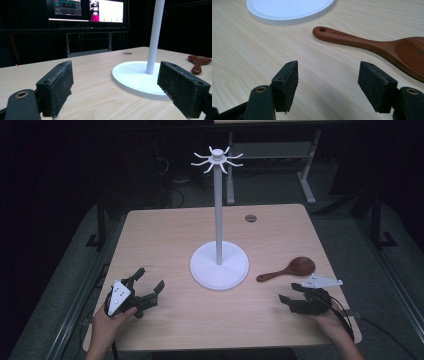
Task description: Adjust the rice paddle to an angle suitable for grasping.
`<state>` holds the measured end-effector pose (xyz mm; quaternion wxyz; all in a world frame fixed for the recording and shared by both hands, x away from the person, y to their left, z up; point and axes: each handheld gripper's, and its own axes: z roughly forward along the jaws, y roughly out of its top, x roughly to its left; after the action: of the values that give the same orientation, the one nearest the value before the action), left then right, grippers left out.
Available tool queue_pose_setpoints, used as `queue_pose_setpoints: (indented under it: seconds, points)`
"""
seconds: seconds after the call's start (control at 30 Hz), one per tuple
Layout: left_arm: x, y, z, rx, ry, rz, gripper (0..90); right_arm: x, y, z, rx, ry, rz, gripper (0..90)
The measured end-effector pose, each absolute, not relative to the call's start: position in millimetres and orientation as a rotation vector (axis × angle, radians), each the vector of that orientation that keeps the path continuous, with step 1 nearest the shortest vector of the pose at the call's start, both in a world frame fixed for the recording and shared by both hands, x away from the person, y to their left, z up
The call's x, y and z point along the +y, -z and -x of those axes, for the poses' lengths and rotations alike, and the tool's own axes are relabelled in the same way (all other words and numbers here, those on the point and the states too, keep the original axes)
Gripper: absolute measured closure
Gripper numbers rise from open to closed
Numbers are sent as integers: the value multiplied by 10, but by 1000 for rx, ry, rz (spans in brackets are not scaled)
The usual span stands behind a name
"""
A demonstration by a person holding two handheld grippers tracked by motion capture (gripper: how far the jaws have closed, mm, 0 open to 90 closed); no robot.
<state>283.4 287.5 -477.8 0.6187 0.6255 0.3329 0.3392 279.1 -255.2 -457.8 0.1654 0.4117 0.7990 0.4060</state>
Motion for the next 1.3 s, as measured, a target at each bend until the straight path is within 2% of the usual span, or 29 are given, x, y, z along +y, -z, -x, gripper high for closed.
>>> queue_pose_setpoints:
  seconds: [0.57,0.83,1.13,1.2,1.3]
  points:
    - [2874,4778,-2839,768,-776,-1441,129,-2617,4438,-3009,2211,-1168,-1219,322]
    - [2872,4778,-2839,770,-775,-1439,129,-2674,4335,-3190,2162,-1161,-1244,354]
    - [2872,4778,-2839,769,-774,-1437,129,-2707,4231,-3407,2109,-1153,-1284,441]
    - [2871,4778,-2839,769,-774,-1436,129,-2721,4197,-3497,2094,-1141,-1295,523]
    - [2871,4778,-2839,769,-774,-1436,129,-2722,4177,-3560,2093,-1137,-1297,573]
